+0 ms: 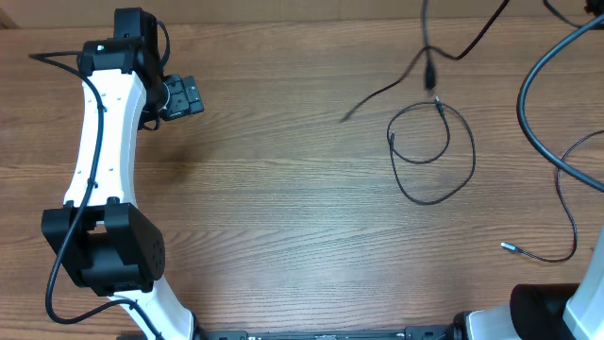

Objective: Untangle cables

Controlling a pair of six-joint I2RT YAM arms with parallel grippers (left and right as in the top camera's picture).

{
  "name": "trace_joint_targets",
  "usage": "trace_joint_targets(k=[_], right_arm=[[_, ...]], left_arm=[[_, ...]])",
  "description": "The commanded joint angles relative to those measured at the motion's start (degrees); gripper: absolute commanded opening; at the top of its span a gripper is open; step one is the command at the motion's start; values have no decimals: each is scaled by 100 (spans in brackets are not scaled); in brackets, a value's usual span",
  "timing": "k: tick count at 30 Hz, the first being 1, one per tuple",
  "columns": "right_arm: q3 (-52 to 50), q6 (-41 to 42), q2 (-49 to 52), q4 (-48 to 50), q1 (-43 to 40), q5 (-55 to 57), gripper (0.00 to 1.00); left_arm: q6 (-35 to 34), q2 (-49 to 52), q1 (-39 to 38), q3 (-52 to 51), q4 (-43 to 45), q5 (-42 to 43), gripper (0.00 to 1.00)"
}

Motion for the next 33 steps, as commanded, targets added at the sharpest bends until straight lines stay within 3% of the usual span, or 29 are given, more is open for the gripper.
trace_joint_targets(k=[1, 5, 8, 11, 16, 25, 33], right_arm=[[66, -188, 125, 24, -11, 1207, 4], [66, -291, 413, 260, -11, 2479, 4], [66, -1182, 807, 859, -22, 3075, 4], [66, -1355, 1172, 1423, -225, 3766, 4], [66, -1351, 1517, 1926, -809, 3888, 4], [-114, -1353, 2168, 1233, -2057, 3882, 4], [-122, -1353, 3018, 369, -2369, 3316, 4]], left_arm=[[-52, 72, -26, 63, 7, -31, 100], [-52, 72, -26, 66, 7, -31, 100], [-52, 72, -26, 66, 7, -31, 100], [-52, 72, -26, 63, 7, -31, 99], [-52, 72, -26, 63, 7, -31, 100], [-52, 72, -26, 63, 7, -31, 100], [-52, 72, -26, 63, 26, -31, 100]])
